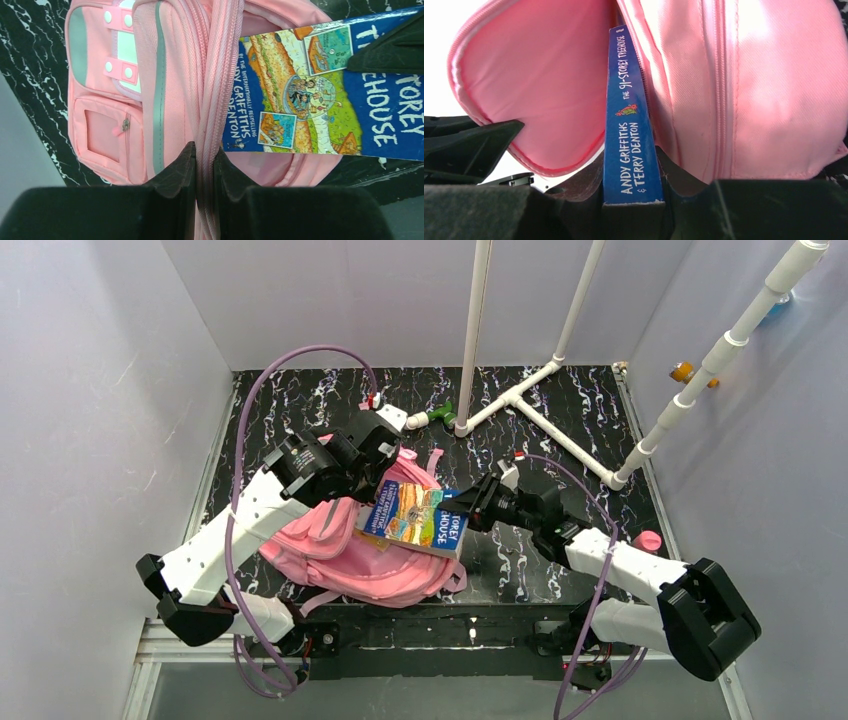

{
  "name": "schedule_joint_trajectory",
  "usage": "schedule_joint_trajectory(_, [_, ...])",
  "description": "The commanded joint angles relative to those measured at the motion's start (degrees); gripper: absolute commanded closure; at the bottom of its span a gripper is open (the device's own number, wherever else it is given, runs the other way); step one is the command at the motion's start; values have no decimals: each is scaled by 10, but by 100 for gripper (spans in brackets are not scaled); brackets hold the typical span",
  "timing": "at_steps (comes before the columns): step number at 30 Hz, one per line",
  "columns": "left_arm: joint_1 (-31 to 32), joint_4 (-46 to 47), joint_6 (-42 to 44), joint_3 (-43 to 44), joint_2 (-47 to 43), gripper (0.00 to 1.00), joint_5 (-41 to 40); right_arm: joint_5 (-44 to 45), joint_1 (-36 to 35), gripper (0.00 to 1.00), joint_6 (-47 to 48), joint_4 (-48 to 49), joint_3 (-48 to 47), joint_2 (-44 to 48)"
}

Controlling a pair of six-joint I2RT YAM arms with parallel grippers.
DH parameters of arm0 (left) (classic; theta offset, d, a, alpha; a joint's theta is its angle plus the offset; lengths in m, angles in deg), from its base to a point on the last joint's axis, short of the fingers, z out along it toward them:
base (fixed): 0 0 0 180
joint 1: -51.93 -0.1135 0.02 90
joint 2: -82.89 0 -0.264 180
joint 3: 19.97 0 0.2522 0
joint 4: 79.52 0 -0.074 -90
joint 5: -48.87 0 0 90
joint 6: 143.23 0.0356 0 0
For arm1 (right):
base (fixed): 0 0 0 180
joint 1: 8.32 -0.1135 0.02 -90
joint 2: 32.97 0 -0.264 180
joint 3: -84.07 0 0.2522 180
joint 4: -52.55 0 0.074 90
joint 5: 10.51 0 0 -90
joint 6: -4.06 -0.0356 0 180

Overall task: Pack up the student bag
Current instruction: Place the book in the student bag.

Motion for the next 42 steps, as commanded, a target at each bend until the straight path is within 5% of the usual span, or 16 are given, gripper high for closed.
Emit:
schedule_joint_trajectory(1, [-4,60,0,35,-24,100,21,34,-8,99,-22,92,-18,-1])
schedule_joint_trajectory(15, [-5,84,-20,31,-23,100,94,343,-166,99,12,114,-146,-140])
schedule_joint_trajectory(23, [-4,91,-23,22,-33,100,133,344,-174,99,20,282,-200,-273])
schedule_joint_trajectory(29, [-5,92,-22,32,-40,100,137,355,-179,99,2,280,-234,-301])
schedule_joint_trajectory(37, [-7,104,-24,4,-38,100,131,271,-191,60,19,294,-233,-356])
schedule_joint_trajectory(42, [-19,105,-23,-6,-44,100,123,239,-191,43,92,166,-187,-293])
